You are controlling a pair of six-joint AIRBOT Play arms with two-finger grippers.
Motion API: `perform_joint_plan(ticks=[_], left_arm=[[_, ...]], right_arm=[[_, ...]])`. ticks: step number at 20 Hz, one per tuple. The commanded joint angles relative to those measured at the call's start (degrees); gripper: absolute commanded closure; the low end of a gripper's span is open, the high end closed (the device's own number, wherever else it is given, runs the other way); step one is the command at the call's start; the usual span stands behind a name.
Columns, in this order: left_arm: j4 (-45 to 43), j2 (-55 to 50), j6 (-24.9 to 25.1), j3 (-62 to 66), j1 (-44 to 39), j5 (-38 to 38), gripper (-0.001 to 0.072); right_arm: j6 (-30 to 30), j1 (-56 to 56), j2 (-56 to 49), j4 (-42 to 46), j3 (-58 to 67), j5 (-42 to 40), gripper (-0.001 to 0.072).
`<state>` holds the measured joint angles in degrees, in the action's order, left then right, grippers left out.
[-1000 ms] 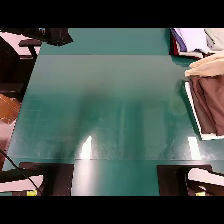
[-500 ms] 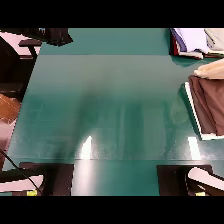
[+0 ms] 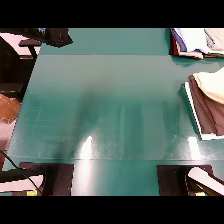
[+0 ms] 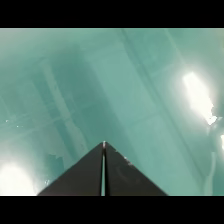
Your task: Fold the shirts.
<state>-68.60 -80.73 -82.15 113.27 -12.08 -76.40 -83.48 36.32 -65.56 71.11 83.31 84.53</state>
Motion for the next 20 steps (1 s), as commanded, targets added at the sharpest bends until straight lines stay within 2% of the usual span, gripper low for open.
perform_joint_plan(ticks=[1, 2, 3, 6, 8, 11, 13, 16, 19, 20], left_arm=[[-0.02, 0.02, 0.15, 0.02, -0.02, -0.76, 0.0684], [0.02, 0.02, 0.15, 0.04, -0.02, -0.81, 0.0683], [0.0, 0.02, 0.15, 0.02, -0.02, -0.85, 0.0684], [0.0, 0.02, 0.15, 0.04, -0.02, -1.49, 0.0683], [0.0, 0.02, 0.15, 0.04, -0.02, -1.68, 0.0683], [0.07, 0.02, 0.13, 0.04, -0.02, -1.62, 0.0683], [-0.2, 0.02, 0.13, 0.04, -0.02, -1.05, 0.0683], [-1.86, 0.02, 0.09, 0.04, -0.02, -1.68, 0.0683], [-1.07, 0.02, -0.33, 0.04, -0.02, -2.25, 0.0683], [-1.07, 0.02, -0.33, 0.04, -0.02, -1.84, 0.0683]], right_arm=[[-0.13, 2.95, 3.65, 3.28, -10.08, 0.9, 0.0694], [-0.11, 4.04, 4.39, 4.02, -12.13, 0.87, 0.0692], [-0.07, 5.2, 5.11, 4.13, -14.03, 0.72, 0.0659], [-0.09, 9.64, 6.75, 3.98, -17.57, -0.63, 0.0034], [-0.11, 11.15, 6.84, 2.62, -15.98, 0.2, 0.0013], [-0.04, 7.56, 8.87, -6.19, -11.8, -1.9, 0.0014], [-0.04, 1.05, 10.38, -10.23, -9.29, -4.59, 0.0013], [-0.07, -13.03, 11.3, -10.58, -6.54, -9.22, 0.0014], [-0.04, -26.67, 8.94, -10.27, -3.96, -9.62, 0.0018], [-0.04, -30.53, 7.89, -9.51, -3.23, -9.6, 0.0068]])
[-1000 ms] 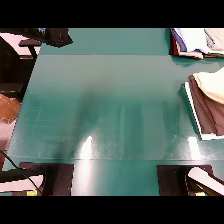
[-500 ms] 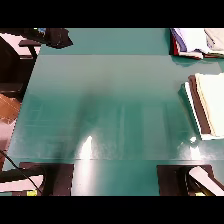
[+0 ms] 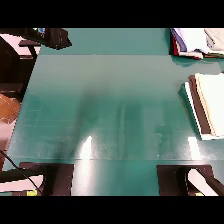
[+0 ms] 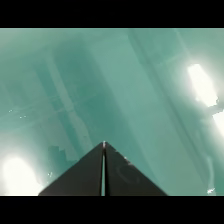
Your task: Fold the shirts.
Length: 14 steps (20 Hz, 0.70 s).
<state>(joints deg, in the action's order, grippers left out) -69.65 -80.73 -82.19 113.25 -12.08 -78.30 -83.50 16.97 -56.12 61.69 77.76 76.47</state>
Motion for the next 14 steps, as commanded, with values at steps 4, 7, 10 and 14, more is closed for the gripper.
perform_joint_plan(ticks=[4, 7, 10, 14], left_arm=[[0.04, 0.02, -0.28, 0.07, -0.02, 0.46, 0.0682], [0.04, 0.02, -0.28, 0.07, -0.02, 0.74, 0.0683], [0.04, 0.02, -0.28, 0.07, -0.02, 2.16, 0.0682], [0.04, 0.02, -0.28, 0.07, -0.02, 2.86, 0.0682]], right_arm=[[0.04, -22.6, -6.23, -0.07, 4.63, -1.49, 0.0633], [0.04, -26.32, -8.48, -0.22, 5.11, -1.31, 0.0695], [0.04, -27.12, -9.27, -0.22, 5.11, -1.31, 0.0695], [0.04, -26.75, -9.14, -0.2, 5.11, -1.29, 0.0695]])
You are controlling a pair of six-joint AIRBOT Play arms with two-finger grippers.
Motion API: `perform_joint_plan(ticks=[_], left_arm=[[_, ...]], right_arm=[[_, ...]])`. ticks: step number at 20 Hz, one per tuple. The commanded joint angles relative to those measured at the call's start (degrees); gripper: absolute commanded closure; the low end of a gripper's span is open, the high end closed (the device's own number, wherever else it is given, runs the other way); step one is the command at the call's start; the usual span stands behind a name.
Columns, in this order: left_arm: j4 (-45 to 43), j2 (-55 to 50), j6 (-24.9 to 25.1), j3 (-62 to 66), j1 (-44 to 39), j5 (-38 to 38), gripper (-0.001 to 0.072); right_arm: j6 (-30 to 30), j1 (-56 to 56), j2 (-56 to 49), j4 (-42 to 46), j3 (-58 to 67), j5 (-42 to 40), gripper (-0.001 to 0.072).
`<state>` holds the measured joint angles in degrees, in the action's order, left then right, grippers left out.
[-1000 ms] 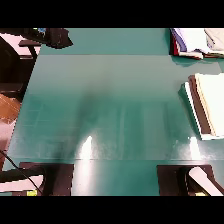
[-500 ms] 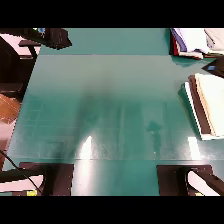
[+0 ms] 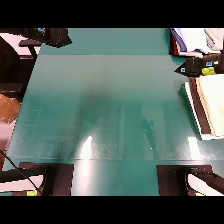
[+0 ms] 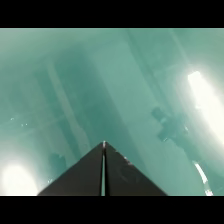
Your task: Fold the shirts.
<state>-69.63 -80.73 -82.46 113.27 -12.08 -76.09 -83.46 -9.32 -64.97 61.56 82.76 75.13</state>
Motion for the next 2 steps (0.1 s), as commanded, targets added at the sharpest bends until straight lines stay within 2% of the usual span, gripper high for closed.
perform_joint_plan(ticks=[1, 2], left_arm=[[0.02, 0.02, -0.02, 0.04, -0.02, 0.66, 0.0683], [0.02, 0.02, -0.02, 0.04, -0.02, 0.66, 0.0682]], right_arm=[[0.0, -0.48, -0.28, -0.09, 0.11, 0.04, 0.0695], [0.0, -0.48, -0.28, -0.09, 0.11, 0.07, 0.0695]])
